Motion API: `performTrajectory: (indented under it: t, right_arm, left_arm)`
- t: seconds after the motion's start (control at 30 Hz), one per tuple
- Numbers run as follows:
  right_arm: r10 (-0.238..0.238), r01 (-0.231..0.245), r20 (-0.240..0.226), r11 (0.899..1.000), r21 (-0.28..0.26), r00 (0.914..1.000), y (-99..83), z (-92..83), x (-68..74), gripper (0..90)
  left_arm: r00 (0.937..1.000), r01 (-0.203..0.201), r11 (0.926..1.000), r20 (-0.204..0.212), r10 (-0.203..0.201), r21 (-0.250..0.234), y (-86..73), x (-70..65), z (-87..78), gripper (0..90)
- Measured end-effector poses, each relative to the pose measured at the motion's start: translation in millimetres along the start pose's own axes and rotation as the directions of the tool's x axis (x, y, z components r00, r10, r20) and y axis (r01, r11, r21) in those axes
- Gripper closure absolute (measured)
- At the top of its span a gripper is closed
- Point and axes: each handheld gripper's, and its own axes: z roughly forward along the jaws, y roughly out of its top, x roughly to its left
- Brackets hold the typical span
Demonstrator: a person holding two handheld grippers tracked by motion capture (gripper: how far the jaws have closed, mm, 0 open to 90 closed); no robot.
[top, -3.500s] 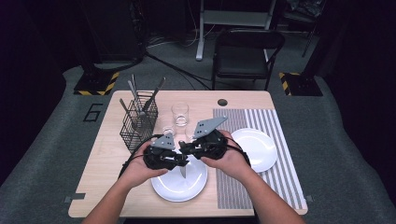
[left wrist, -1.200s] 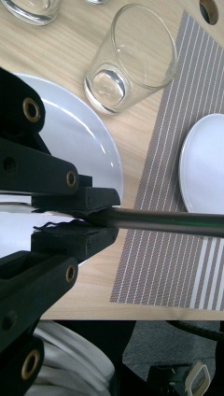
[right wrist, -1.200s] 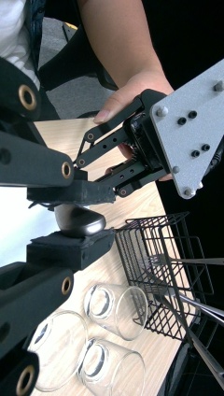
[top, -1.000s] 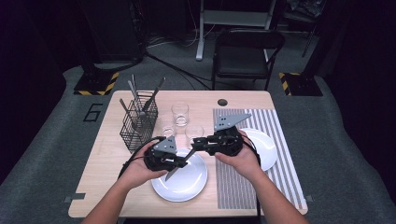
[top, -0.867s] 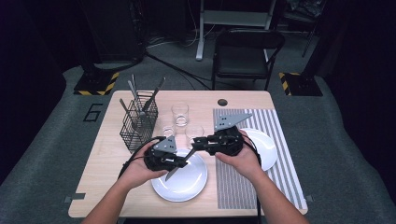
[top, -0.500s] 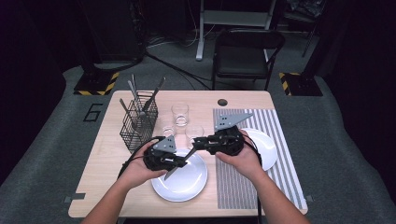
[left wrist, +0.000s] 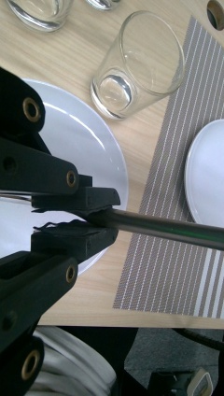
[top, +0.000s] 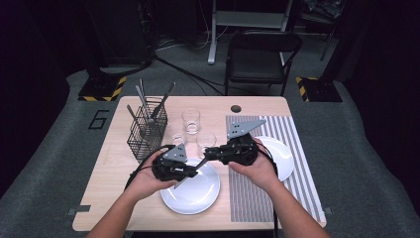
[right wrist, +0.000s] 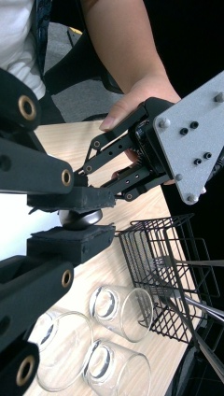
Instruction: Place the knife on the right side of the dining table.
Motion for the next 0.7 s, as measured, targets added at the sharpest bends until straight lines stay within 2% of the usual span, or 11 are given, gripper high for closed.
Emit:
performTrajectory:
  t: [0.13, 0.23, 0.4, 0.57, 0.7]
  right_arm:
    - [-0.014, 0.014, -0.004, 1.0, 0.001, 0.9999, 1.0, 0.3, 0.3, 81.2]
    - [0.017, -0.017, -0.012, 1.0, 0.011, 0.9998, 3.0, -0.3, 0.7, 82.2]
    - [0.029, -0.028, -0.015, 0.999, 0.023, 0.9995, 3.7, -0.2, -0.1, 83.0]
    - [0.072, -0.071, -0.027, 0.997, 0.02, 0.997, 5.0, -0.9, -2.6, 84.0]
    - [0.086, -0.085, -0.024, 0.996, 0.015, 0.996, 6.5, -1.5, -2.8, 84.1]
  left_arm:
    - [1.0, 0.0, 1.0, 0.003, 0.0, -0.005, -0.4, 0.1, -0.7, 81.6]
    - [1.0, -0.002, 0.9999, 0.002, 0.002, -0.016, -0.9, 0.6, -1.2, 81.1]
    - [1.0, -0.003, 0.9999, -0.004, 0.003, -0.017, -1.1, 0.9, -1.0, 80.1]
    - [1.0, 0.001, 0.9997, 0.002, -0.001, -0.025, -1.1, 1.3, -2.7, 79.4]
    - [0.9998, 0.019, 0.9988, -0.005, -0.019, -0.044, -1.5, 2.1, -4.0, 79.0]
